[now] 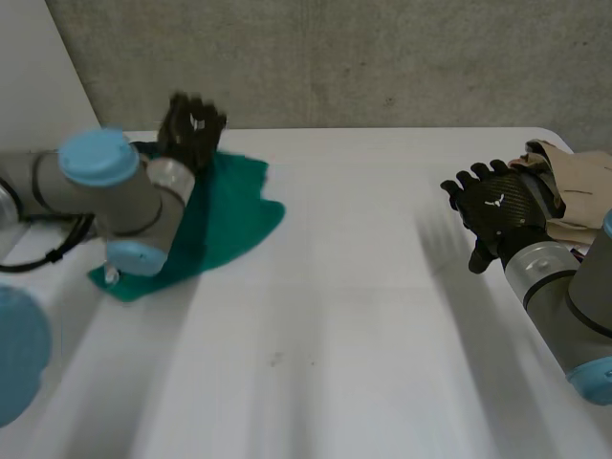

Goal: Fold the laundry.

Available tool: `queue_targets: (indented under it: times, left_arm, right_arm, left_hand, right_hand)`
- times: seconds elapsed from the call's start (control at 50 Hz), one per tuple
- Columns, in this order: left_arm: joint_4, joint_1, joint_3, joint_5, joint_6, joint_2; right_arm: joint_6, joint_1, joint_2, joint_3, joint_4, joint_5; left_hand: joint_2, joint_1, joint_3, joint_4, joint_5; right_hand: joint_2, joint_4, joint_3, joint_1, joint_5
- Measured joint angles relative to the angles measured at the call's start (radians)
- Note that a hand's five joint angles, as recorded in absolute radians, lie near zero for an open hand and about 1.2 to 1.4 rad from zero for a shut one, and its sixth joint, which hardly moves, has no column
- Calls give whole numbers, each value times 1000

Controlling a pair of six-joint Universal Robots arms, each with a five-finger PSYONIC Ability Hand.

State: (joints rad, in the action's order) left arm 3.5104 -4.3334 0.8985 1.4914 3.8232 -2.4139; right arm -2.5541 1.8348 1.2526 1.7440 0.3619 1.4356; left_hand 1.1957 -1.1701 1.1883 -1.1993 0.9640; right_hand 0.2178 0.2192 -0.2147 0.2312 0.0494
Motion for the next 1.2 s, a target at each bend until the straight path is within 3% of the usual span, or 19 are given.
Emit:
queue_targets:
  times: [0.16,0.28,0.4,0.58,0.62,0.66,0.72,0.74,0.76,0.96,1.08,1.2]
  left_arm:
    - [-9,112,115,113,-299,374]
    - [-44,173,161,148,-430,546]
    - [-121,221,188,210,-447,555]
    - [-326,356,376,298,-471,418]
    - [-349,376,426,300,-490,404]
    - [-371,397,493,299,-524,397]
    - [-385,407,547,295,-560,414]
    - [-389,407,556,294,-567,424]
    - [-395,405,570,292,-577,451]
    - [-419,299,526,236,-554,627]
    - [-417,182,413,68,-435,579]
    - [-422,113,270,-93,-299,372]
  right_arm:
    - [-2,1,2,1,-1,-1]
    - [-6,1,7,3,-2,-1]
    - [-8,0,12,4,-2,-1]
    - [-7,-22,16,-8,-8,-1]
    - [-6,-27,16,-12,-16,-1]
    - [-7,-32,16,-17,-31,-1]
    - [-7,-34,16,-24,-55,0]
    - [-9,-34,16,-27,-64,0]
    - [-13,-34,16,-32,-84,0]
    - [-190,-27,10,-113,-312,-9]
    - [-322,-19,-20,-171,-472,-40]
    - [-372,20,-71,-186,-500,-75]
  left_hand:
    - [1,0,2,-1,0]
    - [2,0,3,-1,0]
    - [2,0,3,-1,0]
    - [2,0,3,-1,0]
    - [-47,39,-34,38,-25]
    - [-377,385,-365,379,-321]
    - [-552,543,-541,543,-485]
    - [-694,694,-683,693,-635]
    - [-802,807,-790,816,-757]
    - [-937,914,-926,944,-892]
    - [-937,914,-926,944,-892]
    - [-937,914,-926,944,-892]
  right_hand:
    - [0,0,0,0,0]
    - [0,0,0,0,0]
    - [0,0,0,0,0]
    - [0,0,0,0,0]
    - [0,0,0,0,0]
    - [0,0,0,0,0]
    - [0,0,0,0,0]
    - [0,0,0,0,0]
    - [0,0,0,0,0]
    - [0,0,0,0,0]
    - [0,0,0,0,0]
    - [0,0,0,0,0]
